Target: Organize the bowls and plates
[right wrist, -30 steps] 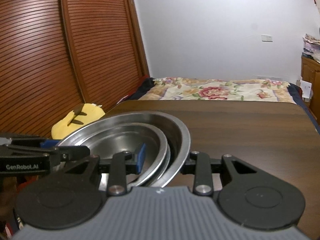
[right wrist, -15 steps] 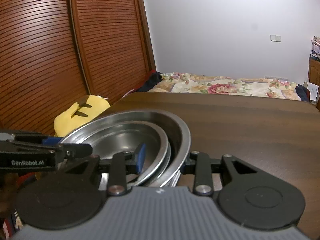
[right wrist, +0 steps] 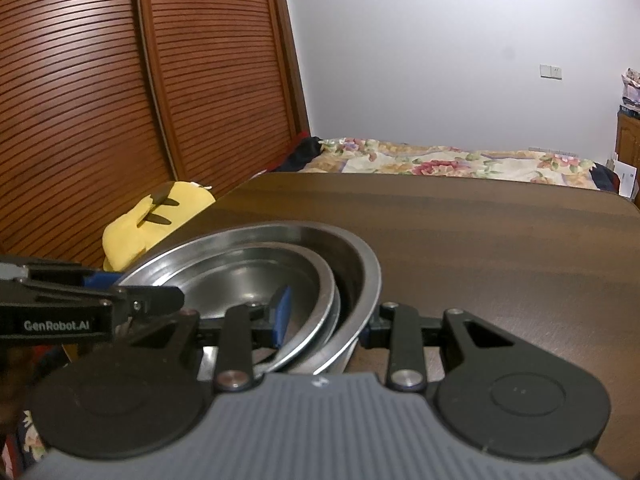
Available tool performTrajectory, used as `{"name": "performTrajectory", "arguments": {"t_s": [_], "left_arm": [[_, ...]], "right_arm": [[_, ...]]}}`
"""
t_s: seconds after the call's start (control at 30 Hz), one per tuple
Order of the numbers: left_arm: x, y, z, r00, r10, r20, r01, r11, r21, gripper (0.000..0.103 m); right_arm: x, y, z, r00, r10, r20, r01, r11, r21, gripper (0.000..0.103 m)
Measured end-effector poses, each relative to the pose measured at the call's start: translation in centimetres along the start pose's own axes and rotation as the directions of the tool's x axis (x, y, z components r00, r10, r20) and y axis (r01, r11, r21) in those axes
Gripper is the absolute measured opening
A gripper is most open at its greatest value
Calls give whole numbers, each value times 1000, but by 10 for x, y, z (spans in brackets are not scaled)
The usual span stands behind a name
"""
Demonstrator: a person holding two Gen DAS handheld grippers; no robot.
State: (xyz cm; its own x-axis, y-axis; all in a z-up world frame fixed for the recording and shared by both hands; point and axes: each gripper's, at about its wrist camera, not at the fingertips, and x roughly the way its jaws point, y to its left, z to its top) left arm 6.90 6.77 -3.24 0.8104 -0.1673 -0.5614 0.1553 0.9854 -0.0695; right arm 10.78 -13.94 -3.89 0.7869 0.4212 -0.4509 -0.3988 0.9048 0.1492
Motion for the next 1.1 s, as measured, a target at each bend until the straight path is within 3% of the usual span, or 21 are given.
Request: {"name": "performTrajectory", "arguments": {"t_s": [0.7, 1.1], "left_arm": [[3, -1, -3, 1000, 16, 18, -17, 1000, 12, 39], [3, -2, -2, 1000, 23, 16, -23, 1000, 8, 39]], "right_arm": [[3, -2, -5, 1000, 8, -9, -8, 1000, -3, 33], [4, 1, 2, 998, 26, -52, -24, 999, 28, 42]]}}
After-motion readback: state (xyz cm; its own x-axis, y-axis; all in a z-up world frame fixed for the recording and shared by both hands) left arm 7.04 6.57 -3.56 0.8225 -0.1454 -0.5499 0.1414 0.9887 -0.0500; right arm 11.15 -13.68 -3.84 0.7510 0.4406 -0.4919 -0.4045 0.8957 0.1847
